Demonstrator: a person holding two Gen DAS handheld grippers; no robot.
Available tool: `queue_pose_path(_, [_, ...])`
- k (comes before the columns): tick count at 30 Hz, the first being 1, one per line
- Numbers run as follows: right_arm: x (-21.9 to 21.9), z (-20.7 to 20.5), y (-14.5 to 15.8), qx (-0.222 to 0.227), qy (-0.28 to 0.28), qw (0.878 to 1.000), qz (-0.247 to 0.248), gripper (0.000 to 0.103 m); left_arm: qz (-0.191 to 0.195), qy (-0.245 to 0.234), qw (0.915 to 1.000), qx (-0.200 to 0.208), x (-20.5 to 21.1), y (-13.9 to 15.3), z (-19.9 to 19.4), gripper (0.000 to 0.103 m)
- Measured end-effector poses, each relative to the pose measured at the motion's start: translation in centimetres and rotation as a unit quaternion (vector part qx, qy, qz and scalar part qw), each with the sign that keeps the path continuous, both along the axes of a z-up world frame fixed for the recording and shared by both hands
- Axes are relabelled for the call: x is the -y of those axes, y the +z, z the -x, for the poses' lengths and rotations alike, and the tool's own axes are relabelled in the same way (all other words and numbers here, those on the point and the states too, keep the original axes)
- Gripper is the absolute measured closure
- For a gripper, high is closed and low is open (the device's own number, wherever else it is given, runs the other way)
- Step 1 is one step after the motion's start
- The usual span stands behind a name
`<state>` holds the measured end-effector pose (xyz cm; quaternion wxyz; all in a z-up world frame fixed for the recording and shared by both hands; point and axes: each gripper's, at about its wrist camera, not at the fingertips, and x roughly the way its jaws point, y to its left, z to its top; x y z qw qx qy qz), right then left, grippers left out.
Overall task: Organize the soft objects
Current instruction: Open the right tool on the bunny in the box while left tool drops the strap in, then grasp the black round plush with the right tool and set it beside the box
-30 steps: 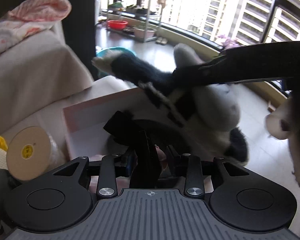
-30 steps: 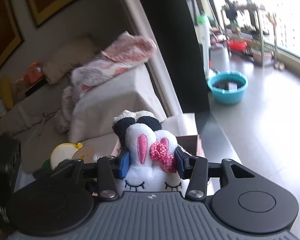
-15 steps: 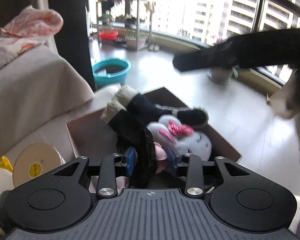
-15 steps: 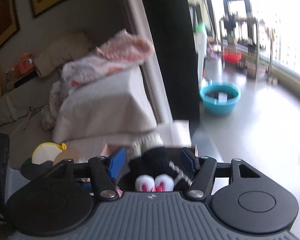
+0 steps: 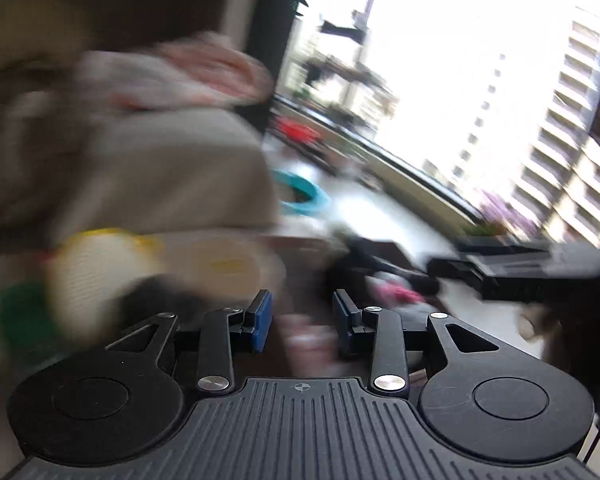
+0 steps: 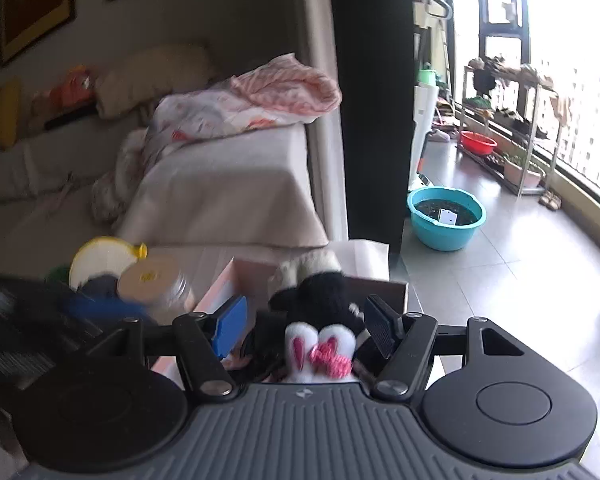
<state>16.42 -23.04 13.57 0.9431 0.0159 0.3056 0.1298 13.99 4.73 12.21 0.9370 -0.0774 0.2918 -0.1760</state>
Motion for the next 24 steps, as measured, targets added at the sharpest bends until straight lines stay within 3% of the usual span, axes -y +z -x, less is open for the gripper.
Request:
queue_pose_path(3, [-1.7, 1.5, -1.0, 0.018, 0.012, 0.999, 0.023, 0.037, 0.013, 0.087, 0.9962, 0.005, -5.4, -0.9, 3.0, 0.066])
queue_pose_path(7, [-5.9, 4.2, -1.8, 0.05, 0.072, 0.996, 0.032, 0.037, 0.014, 0.13, 0.991, -0.025, -9.3, -3.2, 6.2, 0.066])
queue_pose_path(11, [-12.1, 7.6, -3.5, 0.072, 0.171, 0.981, 0.064, 0.037, 0.024, 0.127, 0.9902, -0.052, -11.3, -5.1, 8.5, 0.066])
queue_pose_path(14, [-17.0, 8.0, -5.7, 0.032, 0.223, 0.971, 0.077, 0.037, 0.031, 0.124, 0.9897, -0.064, -12.1, -6.4, 9.5, 0.066])
queue_pose_path(20, [-22.1, 6.4, -8.2, 0.016, 0.231, 0.965, 0.122, 0.037, 0.045, 0.113, 0.9903, -0.067, -13.6, -7.5, 10.3, 0.066])
queue_pose_path(22, [-22.0, 6.5, -7.4, 0.039, 0.219, 0.967, 0.122, 0.037, 0.051, 0.109, 0.9906, -0.064, -13.7, -7.8, 10.7, 0.066])
queue_pose_path(24, [-22.0, 6.7, -6.1, 0.092, 0.196, 0.967, 0.136, 0.037, 0.062, 0.105, 0.9905, -0.064, -13.7, -8.2, 10.4, 0.066])
